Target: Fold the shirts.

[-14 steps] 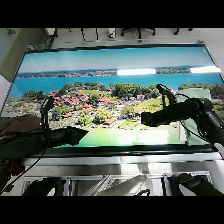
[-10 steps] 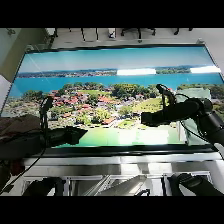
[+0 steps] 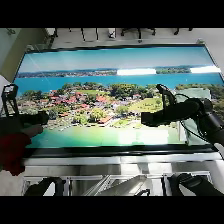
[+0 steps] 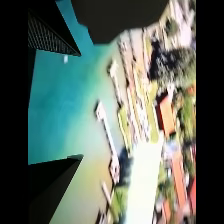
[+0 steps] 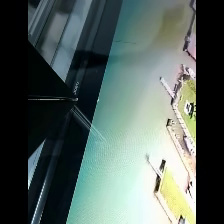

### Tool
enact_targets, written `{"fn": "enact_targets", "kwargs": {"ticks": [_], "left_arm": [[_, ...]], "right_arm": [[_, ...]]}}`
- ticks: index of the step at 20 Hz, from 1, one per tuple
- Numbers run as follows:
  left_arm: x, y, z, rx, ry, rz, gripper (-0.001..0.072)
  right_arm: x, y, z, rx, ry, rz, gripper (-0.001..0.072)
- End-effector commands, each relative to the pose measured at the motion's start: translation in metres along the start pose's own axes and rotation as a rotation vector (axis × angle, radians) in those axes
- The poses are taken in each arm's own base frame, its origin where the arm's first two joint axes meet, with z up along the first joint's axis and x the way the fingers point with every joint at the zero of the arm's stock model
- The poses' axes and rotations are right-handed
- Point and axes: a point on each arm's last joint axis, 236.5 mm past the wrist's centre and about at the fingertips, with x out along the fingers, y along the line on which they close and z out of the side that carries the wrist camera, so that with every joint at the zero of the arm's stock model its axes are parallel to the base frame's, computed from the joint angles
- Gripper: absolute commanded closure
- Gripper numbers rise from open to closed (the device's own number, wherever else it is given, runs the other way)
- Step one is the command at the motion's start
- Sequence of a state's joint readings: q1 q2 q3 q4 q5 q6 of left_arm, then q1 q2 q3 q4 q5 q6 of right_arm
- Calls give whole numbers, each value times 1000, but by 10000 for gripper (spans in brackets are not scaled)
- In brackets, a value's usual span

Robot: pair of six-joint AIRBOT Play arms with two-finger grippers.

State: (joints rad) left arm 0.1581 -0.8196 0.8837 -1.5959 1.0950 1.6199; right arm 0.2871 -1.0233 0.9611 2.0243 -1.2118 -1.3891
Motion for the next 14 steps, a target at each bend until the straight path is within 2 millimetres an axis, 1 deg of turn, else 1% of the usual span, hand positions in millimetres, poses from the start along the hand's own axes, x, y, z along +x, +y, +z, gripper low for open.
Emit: {"fn": "enact_targets", "kwargs": {"ticks": [1,3,5,7,9,12,13,14], "left_arm": [[46,87,-26,-119,179,172,3],[80,107,-39,-161,248,183,3],[109,119,-36,-176,251,186,3],[137,125,-30,-175,273,179,3],[156,131,-30,-167,322,182,3],[176,151,-39,-136,419,237,4],[180,154,-42,-143,456,245,170],[181,156,-47,-145,507,246,568]], "right_arm": [[0,0,0,0,0,0,690],[0,0,0,0,0,0,690],[0,0,0,0,0,0,690],[0,0,0,0,0,0,690],[0,0,0,0,0,0,690],[0,0,0,0,0,0,690],[0,0,0,0,0,0,690],[0,0,0,0,0,0,690]]}}
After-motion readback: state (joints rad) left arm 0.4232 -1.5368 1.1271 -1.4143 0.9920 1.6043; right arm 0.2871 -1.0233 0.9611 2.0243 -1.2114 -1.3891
